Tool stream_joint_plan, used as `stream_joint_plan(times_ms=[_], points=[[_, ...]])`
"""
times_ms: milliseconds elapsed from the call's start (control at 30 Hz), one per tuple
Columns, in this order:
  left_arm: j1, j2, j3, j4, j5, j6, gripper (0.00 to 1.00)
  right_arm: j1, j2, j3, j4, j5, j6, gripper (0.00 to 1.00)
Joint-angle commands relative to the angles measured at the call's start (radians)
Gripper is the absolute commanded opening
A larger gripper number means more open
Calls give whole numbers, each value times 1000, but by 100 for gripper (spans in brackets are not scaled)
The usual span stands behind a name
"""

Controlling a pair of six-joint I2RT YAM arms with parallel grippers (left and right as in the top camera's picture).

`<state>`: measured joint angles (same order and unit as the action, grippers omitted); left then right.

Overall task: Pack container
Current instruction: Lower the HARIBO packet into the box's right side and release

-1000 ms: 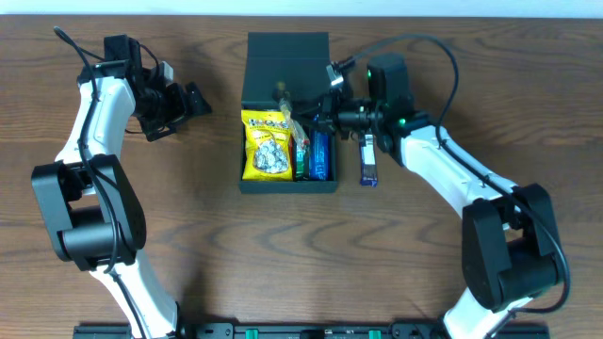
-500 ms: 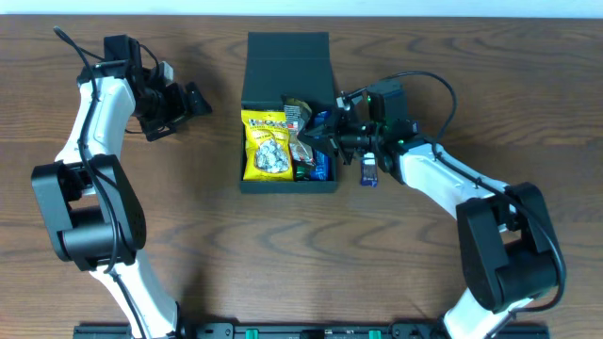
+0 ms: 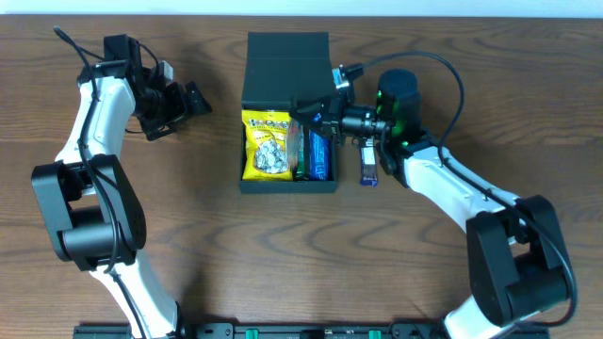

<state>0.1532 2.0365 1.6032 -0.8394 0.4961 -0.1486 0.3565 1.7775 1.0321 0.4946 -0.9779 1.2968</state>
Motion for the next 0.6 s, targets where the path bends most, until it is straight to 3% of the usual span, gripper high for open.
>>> stream_joint_plan(times_ms=[0, 567], points=[[-1, -10, 25, -2, -5, 21, 98, 38, -34, 4, 36, -45, 72, 2], [-1, -10, 25, -1, -5, 21, 98, 15, -35, -8, -24, 9, -60, 2]])
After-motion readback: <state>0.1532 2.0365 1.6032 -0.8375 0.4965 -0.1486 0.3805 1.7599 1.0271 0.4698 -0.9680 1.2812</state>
